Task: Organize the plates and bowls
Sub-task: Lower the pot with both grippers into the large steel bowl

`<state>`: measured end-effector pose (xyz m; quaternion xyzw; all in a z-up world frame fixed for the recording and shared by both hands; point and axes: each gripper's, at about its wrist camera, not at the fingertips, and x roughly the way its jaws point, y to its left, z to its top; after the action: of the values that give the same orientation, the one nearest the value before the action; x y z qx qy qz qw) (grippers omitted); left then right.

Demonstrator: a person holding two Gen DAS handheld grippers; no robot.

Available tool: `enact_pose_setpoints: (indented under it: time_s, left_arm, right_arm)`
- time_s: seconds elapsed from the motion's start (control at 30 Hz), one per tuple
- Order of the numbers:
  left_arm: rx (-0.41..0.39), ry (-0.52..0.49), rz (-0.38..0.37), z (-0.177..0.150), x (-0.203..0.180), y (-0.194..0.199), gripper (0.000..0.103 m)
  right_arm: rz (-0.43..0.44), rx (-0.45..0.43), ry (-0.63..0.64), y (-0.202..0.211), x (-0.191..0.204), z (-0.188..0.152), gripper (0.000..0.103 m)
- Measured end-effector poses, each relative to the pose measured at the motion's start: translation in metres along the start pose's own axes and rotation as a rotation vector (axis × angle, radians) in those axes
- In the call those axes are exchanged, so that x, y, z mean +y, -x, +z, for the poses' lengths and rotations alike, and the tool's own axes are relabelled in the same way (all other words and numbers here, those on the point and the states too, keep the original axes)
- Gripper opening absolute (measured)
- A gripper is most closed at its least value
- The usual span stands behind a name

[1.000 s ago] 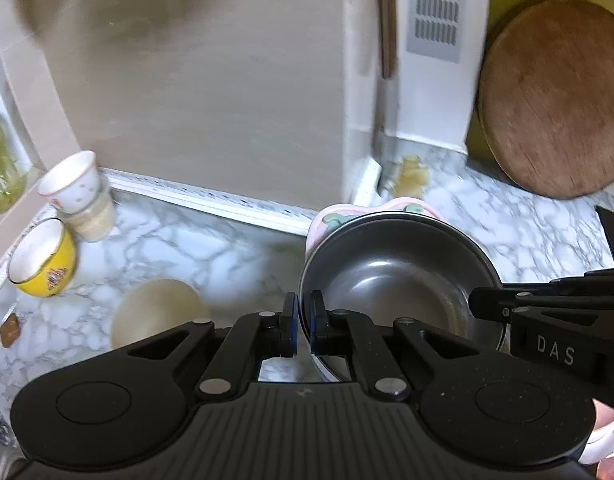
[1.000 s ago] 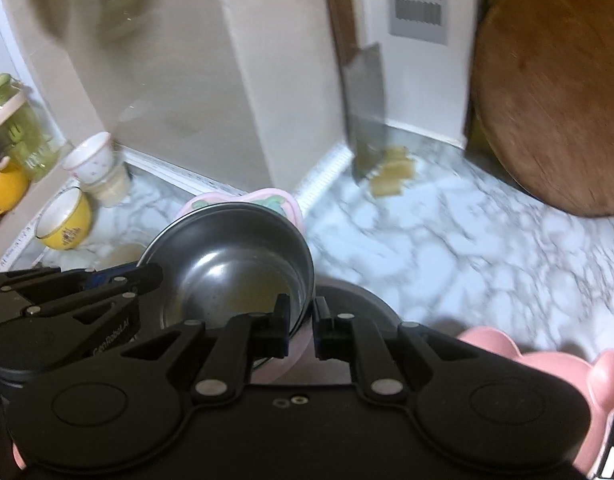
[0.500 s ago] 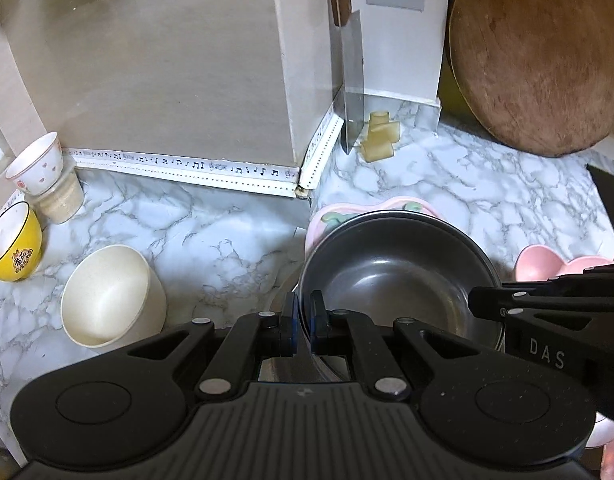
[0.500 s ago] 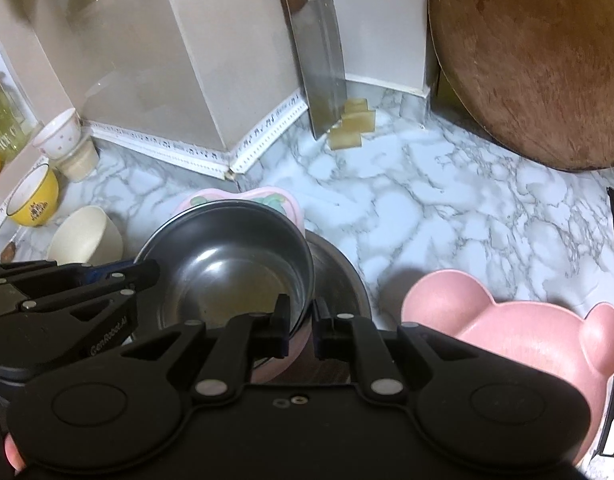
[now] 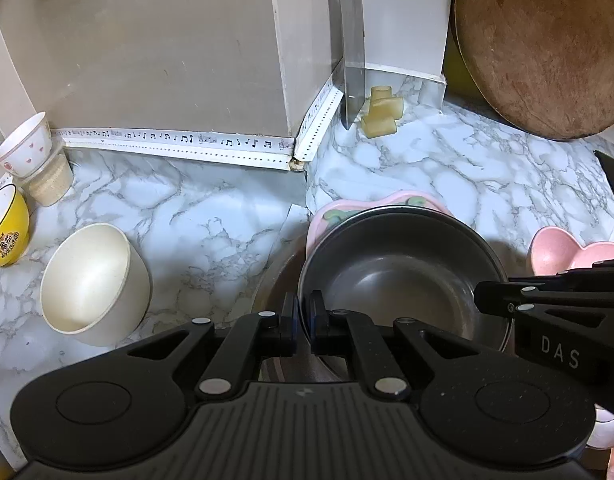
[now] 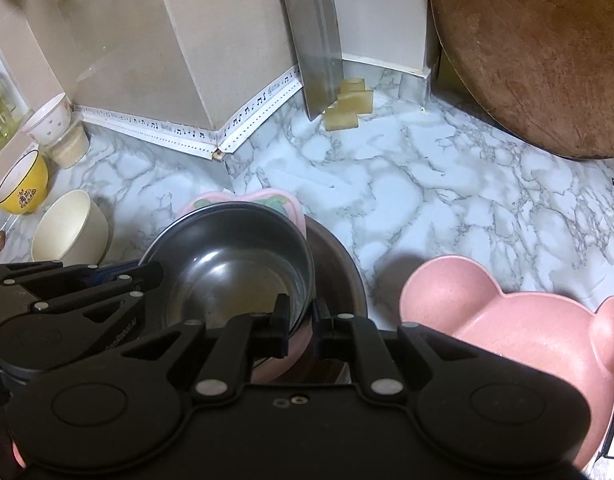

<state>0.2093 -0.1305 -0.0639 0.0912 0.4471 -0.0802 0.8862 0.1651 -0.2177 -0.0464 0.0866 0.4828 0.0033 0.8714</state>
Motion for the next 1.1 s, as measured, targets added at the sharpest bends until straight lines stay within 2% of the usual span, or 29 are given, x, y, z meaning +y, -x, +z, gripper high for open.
enact_pose_setpoints:
  time_s: [0.47, 0.63, 0.87, 1.1]
  left_arm:
    - [0.005, -0.018, -0.009, -0.003, 0.002, -0.007, 0.005]
    - [0.017, -0.007, -0.045, -0.001, 0.008, -0.007, 0.006]
    - [0.029, -0.013, -0.079, -0.001, 0.011, -0.004, 0.008]
    - [0.012, 0.001, -0.107, -0.001, 0.020, 0.004, 0.011]
  right_arm:
    - [0.009, 0.011, -0.008, -0.004, -0.001, 0.002, 0.014]
    - [0.020, 0.016, -0.009, -0.003, 0.000, 0.004, 0.021]
    - [0.026, 0.007, -0.014, 0.003, 0.001, 0.004, 0.024]
    - [0.030, -0.020, 0.005, 0.015, 0.008, 0.005, 0.033]
